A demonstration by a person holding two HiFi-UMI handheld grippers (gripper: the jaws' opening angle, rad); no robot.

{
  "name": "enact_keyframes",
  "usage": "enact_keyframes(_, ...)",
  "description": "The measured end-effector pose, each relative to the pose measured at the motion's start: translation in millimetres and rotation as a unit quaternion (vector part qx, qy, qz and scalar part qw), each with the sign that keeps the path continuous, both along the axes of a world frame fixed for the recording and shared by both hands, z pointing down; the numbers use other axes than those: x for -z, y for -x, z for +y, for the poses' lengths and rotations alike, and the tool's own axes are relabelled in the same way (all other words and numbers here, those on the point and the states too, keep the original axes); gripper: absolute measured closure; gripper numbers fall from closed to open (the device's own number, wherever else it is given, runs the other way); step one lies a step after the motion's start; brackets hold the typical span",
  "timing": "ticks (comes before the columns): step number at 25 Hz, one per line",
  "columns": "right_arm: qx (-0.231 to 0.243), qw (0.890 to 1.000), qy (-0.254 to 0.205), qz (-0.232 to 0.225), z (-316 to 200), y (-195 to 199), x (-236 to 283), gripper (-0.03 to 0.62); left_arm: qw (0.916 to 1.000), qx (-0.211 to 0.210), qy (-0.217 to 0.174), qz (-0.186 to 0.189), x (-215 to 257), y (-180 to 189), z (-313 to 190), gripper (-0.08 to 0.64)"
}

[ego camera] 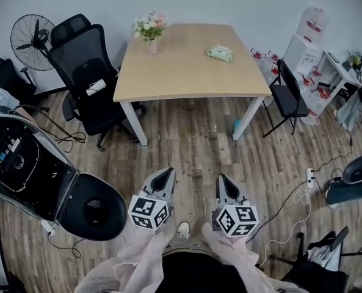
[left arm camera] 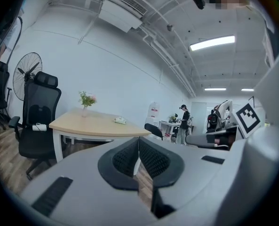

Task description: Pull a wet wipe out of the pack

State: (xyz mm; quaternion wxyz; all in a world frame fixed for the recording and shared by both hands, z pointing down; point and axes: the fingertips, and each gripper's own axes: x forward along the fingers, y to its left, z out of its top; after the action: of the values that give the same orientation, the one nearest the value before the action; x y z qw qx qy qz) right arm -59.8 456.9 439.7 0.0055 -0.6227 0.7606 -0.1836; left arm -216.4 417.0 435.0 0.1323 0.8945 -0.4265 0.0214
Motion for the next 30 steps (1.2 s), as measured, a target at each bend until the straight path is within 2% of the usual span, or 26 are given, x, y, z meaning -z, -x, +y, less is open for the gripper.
enact_keyframes(7,-0.021,1.000,0.013,0.000,-8.5,-18.3,-4.7,0.580,0.9999,-0.015,0.008,-0.002,-3.9,-14.7,-12.8,0.546)
enact_keyframes(13,-0.019,1.000,0.013,0.000,-30.1,-21.5,-5.2,0.580,0.9998,-0.016,0.011,0.001,-5.7,-21.7,-33.8,0.546)
enact_keyframes(18,-0.013,1.000,0.008,-0.002,-44.1,-41.1,-22.9,0.580,0.9999,-0.008,0.008,0.002,-22.7,-40.3,-49.5,0.546)
enact_keyframes(30,-0.003,1.000,0.016,0.000,-144.3,-64.5,-3.8,0.580,0.9999,-0.003,0.007,0.007,-0.4,-66.1,-148.6,0.546)
